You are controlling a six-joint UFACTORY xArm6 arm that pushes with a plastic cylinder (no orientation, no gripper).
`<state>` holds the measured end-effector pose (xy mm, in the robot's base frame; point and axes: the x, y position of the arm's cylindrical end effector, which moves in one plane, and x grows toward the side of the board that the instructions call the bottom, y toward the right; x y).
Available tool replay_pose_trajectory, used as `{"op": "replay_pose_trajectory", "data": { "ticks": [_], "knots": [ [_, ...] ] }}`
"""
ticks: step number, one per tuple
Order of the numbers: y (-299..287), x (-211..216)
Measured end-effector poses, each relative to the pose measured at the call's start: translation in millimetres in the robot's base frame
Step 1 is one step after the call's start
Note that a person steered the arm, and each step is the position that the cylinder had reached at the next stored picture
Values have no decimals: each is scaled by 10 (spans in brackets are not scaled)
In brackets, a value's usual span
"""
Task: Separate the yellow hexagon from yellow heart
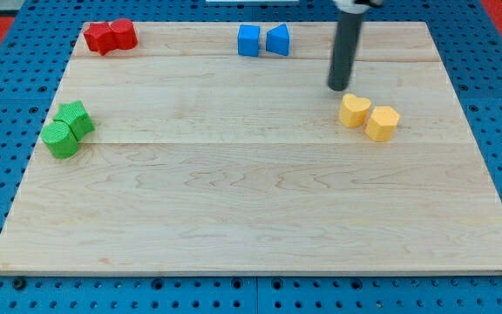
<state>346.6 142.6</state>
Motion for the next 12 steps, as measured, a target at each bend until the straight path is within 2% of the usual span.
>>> {"op": "replay_pose_trajectory", "data": {
  "ticks": [1, 2, 3, 5, 6, 7, 8, 9, 10, 12],
  "knots": [
    [519, 497],
    [434, 645],
    [593, 645],
    [860, 219],
    [715, 291],
    [1431, 376],
    [1722, 1232],
    [1436, 1909],
    [932, 1905],
    [473, 1284]
  ]
}}
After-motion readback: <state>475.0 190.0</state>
